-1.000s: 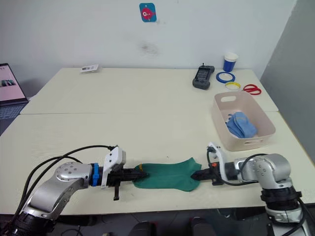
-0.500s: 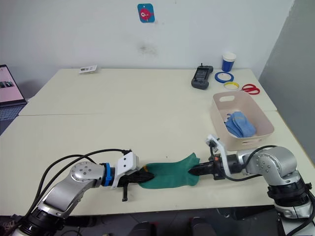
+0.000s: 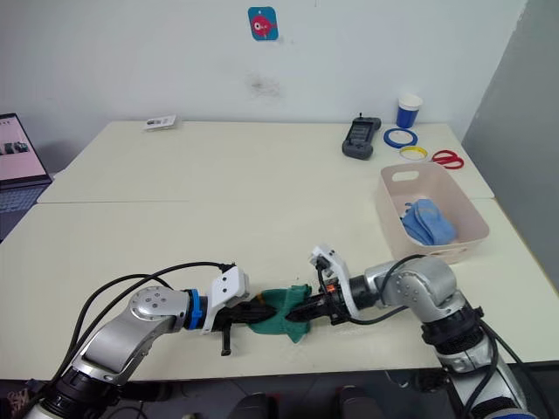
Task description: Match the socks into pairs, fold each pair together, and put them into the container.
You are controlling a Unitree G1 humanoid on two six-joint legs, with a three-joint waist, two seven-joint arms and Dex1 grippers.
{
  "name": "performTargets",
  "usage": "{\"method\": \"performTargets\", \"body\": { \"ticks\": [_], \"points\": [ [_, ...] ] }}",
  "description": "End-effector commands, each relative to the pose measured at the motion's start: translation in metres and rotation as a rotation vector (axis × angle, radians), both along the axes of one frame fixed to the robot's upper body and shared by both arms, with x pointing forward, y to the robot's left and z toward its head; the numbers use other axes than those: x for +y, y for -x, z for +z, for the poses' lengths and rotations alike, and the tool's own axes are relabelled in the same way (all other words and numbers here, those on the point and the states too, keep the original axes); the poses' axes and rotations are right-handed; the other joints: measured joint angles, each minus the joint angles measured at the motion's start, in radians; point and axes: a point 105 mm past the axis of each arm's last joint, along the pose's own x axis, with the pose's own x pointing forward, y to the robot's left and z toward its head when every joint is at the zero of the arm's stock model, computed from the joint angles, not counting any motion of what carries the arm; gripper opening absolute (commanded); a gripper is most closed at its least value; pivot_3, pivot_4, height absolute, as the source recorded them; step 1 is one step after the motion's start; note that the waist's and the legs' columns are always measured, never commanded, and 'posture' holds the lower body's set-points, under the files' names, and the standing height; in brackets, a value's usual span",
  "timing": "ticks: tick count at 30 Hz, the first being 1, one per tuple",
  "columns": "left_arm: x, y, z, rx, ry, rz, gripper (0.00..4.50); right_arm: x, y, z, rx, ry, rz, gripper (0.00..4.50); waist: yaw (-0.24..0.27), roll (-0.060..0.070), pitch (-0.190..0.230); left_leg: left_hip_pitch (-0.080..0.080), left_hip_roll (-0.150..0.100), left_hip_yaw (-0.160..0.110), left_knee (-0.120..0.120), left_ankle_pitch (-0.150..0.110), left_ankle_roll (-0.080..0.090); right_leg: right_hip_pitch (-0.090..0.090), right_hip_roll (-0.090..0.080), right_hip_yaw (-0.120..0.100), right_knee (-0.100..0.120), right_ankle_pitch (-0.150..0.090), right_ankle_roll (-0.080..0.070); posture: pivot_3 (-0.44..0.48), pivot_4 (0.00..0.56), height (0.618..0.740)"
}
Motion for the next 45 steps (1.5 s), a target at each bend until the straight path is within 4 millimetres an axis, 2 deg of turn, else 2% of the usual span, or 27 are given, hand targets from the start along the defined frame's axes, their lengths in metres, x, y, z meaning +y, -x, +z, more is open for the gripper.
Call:
{"method": "performTargets", "body": {
  "ticks": [1,2,5,15,16,19,22,26,32,33,37,43,45],
  "points": [
    [0.009,0.002,-0.012,0.048,-0.037,0.047,0.0,0.007,-0.005,0.013,-0.04,-0.041,0.004,0.04,0.0,0.0,0.0,0.0,0.0,0.0,0.0,0.0,0.0,0.0,0.0,0.0,0.0,0.0,0.0,0.0,0.15,0.74],
    [0.009,0.003,-0.012,0.05,-0.037,0.049,0.0,0.008,-0.005,0.014,-0.037,-0.049,0.005,0.04,0.0,0.0,0.0,0.0,0.0,0.0,0.0,0.0,0.0,0.0,0.0,0.0,0.0,0.0,0.0,0.0,0.15,0.74],
    [0.01,0.004,-0.013,0.054,-0.038,0.053,0.0,0.01,-0.006,0.018,-0.034,-0.072,0.0,0.83,0.0,0.0,0.0,0.0,0.0,0.0,0.0,0.0,0.0,0.0,0.0,0.0,0.0,0.0,0.0,0.0,0.15,0.74],
    [0.009,-0.003,-0.011,0.049,-0.02,0.066,0.0,0.009,-0.008,0.027,-0.045,-0.113,-0.01,4.31,0.0,0.0,0.0,0.0,0.0,0.0,0.0,0.0,0.0,0.0,0.0,0.0,0.0,0.0,0.0,0.0,0.15,0.74],
    [0.009,-0.003,-0.011,0.049,-0.018,0.067,0.0,0.008,-0.008,0.029,-0.047,-0.12,-0.011,4.48,0.0,0.0,0.0,0.0,0.0,0.0,0.0,0.0,0.0,0.0,0.0,0.0,0.0,0.0,0.0,0.0,0.15,0.74],
    [0.011,-0.005,-0.008,0.055,-0.005,0.079,0.0,0.002,-0.006,0.037,-0.162,-0.149,0.005,4.48,0.0,0.0,0.0,0.0,0.0,0.0,0.0,0.0,0.0,0.0,0.0,0.0,0.0,0.0,0.0,0.0,0.15,0.74],
    [0.013,-0.006,-0.006,0.057,0.005,0.079,0.0,-0.002,-0.007,0.037,-0.326,-0.143,0.025,3.78,0.0,0.0,0.0,0.0,0.0,0.0,0.0,0.0,0.0,0.0,0.0,0.0,0.0,0.0,0.0,0.0,0.15,0.74],
    [0.013,-0.009,0.003,0.058,0.028,0.07,0.0,0.0,-0.007,0.017,-0.53,-0.093,0.094,2.41,0.0,0.0,0.0,0.0,0.0,0.0,0.0,0.0,0.0,-0.001,0.0,-0.001,0.0,0.0,0.0,0.0,0.15,0.74],
    [0.013,-0.012,0.008,0.062,0.035,0.063,0.0,0.007,-0.017,-0.01,-0.664,-0.044,0.121,0.21,-0.001,0.0,0.001,0.0,0.0,0.0,0.0,0.0,0.0,-0.001,0.001,0.0,0.0,0.0,0.0,0.0,0.15,0.74],
    [0.012,-0.013,0.01,0.061,0.042,0.063,0.0,0.008,-0.019,-0.015,-0.669,-0.037,0.121,0.06,-0.001,0.0,0.001,0.0,0.0,0.0,0.0,0.0,0.0,-0.001,0.001,-0.001,0.0,0.0,0.0,0.0,0.15,0.74],
    [0.011,-0.011,0.025,0.06,0.078,0.042,0.0,0.012,-0.026,-0.036,-0.673,0.002,0.1,0.06,-0.001,-0.001,0.002,-0.001,0.001,0.0,0.0,0.0,0.0,-0.001,0.001,0.0,0.0,0.0,0.0,0.0,0.15,0.74],
    [0.037,-0.018,0.064,-0.025,0.046,0.067,0.0,0.016,-0.026,-0.042,-0.679,0.008,0.103,0.06,-0.001,-0.004,0.004,0.0,0.002,0.0,0.0,0.0,0.0,-0.002,0.0,0.0,0.0,0.0,0.0,0.0,0.15,0.74],
    [0.039,-0.019,0.077,-0.06,0.051,0.059,0.0,0.016,-0.027,-0.041,-0.687,0.005,0.096,0.06,-0.001,-0.004,0.004,0.0,0.001,0.0,0.0,0.0,0.0,-0.002,0.0,0.0,0.0,0.0,0.0,0.0,0.15,0.74]
  ]
}}
